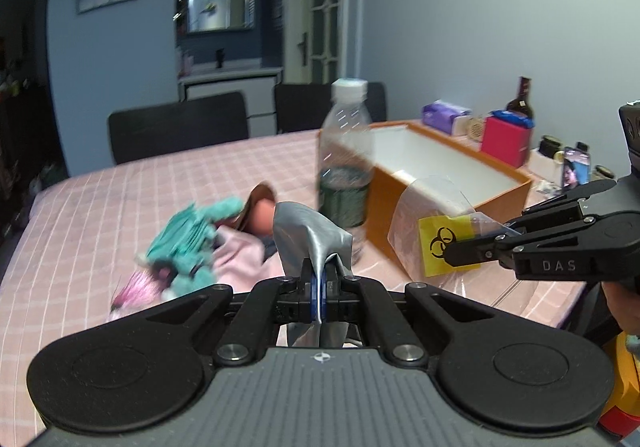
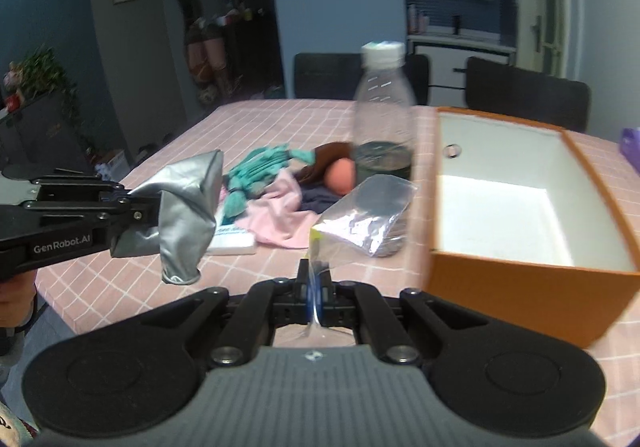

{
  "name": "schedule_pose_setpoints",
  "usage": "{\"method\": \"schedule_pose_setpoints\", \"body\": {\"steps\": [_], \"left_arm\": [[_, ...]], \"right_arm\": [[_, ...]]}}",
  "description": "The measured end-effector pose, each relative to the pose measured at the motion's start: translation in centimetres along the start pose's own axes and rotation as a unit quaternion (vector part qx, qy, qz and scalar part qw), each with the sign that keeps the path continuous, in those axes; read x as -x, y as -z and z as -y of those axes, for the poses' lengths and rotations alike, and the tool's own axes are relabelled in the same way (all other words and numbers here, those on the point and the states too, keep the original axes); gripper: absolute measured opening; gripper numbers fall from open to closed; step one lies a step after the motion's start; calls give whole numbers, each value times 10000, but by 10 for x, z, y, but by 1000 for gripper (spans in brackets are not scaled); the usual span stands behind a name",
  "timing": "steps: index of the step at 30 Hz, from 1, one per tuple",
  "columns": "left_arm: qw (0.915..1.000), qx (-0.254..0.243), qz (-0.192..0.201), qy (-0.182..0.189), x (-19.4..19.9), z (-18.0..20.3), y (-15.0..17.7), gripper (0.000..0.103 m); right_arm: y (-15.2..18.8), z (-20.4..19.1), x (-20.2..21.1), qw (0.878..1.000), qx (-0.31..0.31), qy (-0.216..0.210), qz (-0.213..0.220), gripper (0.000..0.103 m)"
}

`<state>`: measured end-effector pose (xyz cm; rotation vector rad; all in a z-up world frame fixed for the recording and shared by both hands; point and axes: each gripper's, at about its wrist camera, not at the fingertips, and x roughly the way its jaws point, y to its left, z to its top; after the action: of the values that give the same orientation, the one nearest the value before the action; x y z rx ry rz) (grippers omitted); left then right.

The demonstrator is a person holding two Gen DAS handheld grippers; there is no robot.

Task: Organize soft objects
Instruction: 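Carry the silver pouch with the left tool while the right tool carries the bag over the orange box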

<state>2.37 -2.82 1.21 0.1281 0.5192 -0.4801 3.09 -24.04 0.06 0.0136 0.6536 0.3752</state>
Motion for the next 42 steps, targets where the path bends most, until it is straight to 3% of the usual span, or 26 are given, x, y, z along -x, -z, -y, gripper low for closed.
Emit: {"method": "schedule_pose_setpoints", "body": {"steps": [12,19,25,30,36,42], "left_arm": [[9946,-623,453,689,-25,56,-54,2],[9936,-719,335,803,-77,87,-87,2],[9928,-973,-190,675,-135,108,-99,2],[9862,-1397,-729,517,-182,126,-98,2],[9724,-1814,-1418,367,-223,138,-89,4],[9582,-2328,-1654,154,-238,151,-79,12]], "right_arm": [[-28,58,54,9955,-68,857,408,0],[-59,102,37,9915,-123,1225,429,0],[-76,145,-9,9899,-358,1369,-65,0],[-73,169,-54,9858,-352,1466,-737,0],[-64,188,-99,9776,-112,1452,-1519,0],[-57,191,-121,9719,127,1372,-1907,0]]}}
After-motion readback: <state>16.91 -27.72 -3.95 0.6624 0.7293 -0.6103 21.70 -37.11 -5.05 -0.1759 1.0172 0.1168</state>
